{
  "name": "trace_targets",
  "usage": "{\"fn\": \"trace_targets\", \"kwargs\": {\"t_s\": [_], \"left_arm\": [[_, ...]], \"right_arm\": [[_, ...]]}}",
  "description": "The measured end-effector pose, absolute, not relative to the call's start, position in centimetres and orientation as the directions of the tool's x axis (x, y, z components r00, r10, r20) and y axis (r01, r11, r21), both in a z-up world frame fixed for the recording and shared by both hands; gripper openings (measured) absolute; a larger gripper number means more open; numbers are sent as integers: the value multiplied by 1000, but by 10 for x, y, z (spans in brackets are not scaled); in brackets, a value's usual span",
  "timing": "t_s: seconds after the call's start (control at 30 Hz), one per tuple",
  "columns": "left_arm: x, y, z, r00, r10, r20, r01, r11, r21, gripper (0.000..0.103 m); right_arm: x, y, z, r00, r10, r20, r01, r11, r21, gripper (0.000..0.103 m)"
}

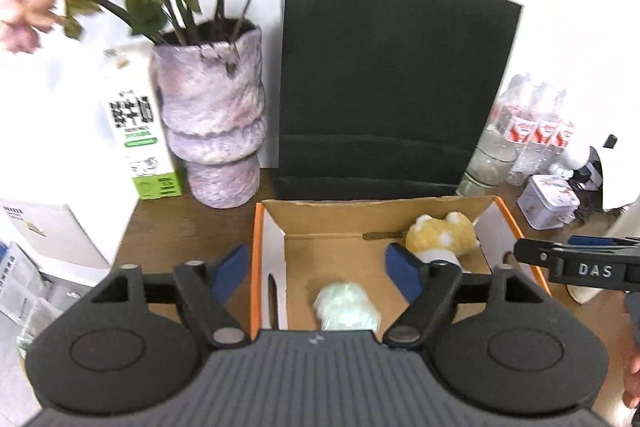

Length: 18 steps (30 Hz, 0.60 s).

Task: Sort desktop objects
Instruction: 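Carry both items into the cardboard box and open both grippers, then withdraw both grippers from the box back toward the table items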

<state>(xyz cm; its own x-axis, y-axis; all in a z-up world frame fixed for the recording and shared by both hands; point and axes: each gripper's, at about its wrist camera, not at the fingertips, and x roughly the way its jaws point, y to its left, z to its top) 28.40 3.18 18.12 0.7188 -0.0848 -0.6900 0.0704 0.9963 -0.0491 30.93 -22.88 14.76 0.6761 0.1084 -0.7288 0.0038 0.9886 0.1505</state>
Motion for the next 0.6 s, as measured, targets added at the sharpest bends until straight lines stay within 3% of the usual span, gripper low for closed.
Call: {"fn": "trace_targets", "kwargs": {"t_s": [0.2, 0.6], "left_arm": [[210, 32, 178, 752, -52, -657, 38, 999, -36, 98], [35, 20, 97, 854, -28, -520, 16, 999, -27, 103]], "right_arm": [[230, -230, 135, 700, 148, -699, -60, 987, 150, 89], [57, -213, 62, 817, 75, -572, -51, 997, 58, 91]]}}
